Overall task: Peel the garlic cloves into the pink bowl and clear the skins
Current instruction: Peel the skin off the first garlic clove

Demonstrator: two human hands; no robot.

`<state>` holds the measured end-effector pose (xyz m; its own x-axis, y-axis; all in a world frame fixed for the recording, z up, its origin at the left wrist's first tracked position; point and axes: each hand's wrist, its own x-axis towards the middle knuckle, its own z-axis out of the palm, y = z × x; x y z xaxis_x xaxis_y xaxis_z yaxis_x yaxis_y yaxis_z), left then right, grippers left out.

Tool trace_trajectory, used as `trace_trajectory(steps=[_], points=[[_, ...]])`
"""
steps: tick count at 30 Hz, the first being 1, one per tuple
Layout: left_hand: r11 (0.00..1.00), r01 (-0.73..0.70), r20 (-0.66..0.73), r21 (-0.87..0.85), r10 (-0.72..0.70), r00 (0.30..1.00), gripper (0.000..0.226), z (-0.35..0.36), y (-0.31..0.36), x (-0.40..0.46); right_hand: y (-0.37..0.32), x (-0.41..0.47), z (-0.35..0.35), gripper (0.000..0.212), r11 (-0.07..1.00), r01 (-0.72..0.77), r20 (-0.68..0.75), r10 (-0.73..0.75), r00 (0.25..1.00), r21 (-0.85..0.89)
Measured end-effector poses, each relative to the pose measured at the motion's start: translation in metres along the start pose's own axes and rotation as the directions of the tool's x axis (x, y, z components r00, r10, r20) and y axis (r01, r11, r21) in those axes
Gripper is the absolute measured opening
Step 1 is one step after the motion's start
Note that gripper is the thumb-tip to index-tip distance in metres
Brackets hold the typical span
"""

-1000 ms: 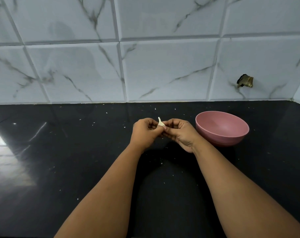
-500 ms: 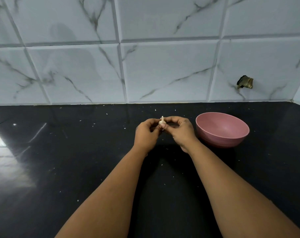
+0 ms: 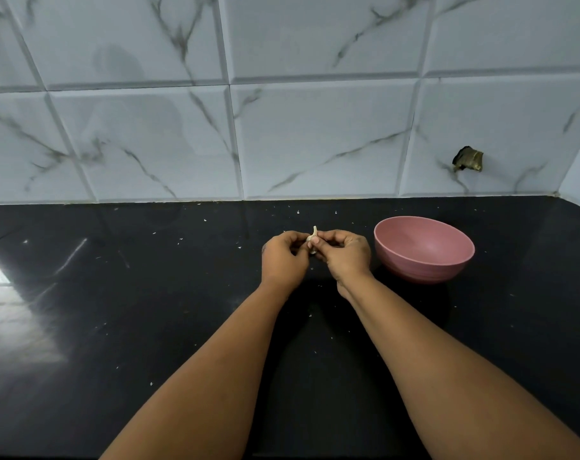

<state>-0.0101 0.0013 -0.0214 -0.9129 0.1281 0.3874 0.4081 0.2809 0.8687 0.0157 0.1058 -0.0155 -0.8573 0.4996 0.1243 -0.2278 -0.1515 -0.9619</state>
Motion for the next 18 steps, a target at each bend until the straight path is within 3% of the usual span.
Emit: trace_trajectory(steps=[6,11,15,18], points=[[0.999,0.018,-0.024,-0.034,-0.019,1.0,0.013,0.003,0.0,0.0,-0.003,0.004,-0.002,0.018,0.998,0.033,0.003,-0.033,0.999,-0.062],[0.988,0.086,0.061,-0.126,-0.079,0.995,0.008,0.004,-0.004,0.005,-0.004,0.012,-0.005,0.021,0.919,0.164,0.03,-0.164,0.986,-0.358],[0.939,0.154,0.156,-0.307,-0.11,0.982,0.014,0.003,-0.004,0.005,-0.006,0.012,-0.009,0.02,0.938,0.159,0.074,-0.143,0.987,-0.308],[0.944,0.144,0.166,-0.296,-0.098,0.981,0.02,0.004,-0.003,0.005,-0.006,0.012,-0.01,0.01,0.872,0.256,0.13,-0.221,0.967,-0.418]])
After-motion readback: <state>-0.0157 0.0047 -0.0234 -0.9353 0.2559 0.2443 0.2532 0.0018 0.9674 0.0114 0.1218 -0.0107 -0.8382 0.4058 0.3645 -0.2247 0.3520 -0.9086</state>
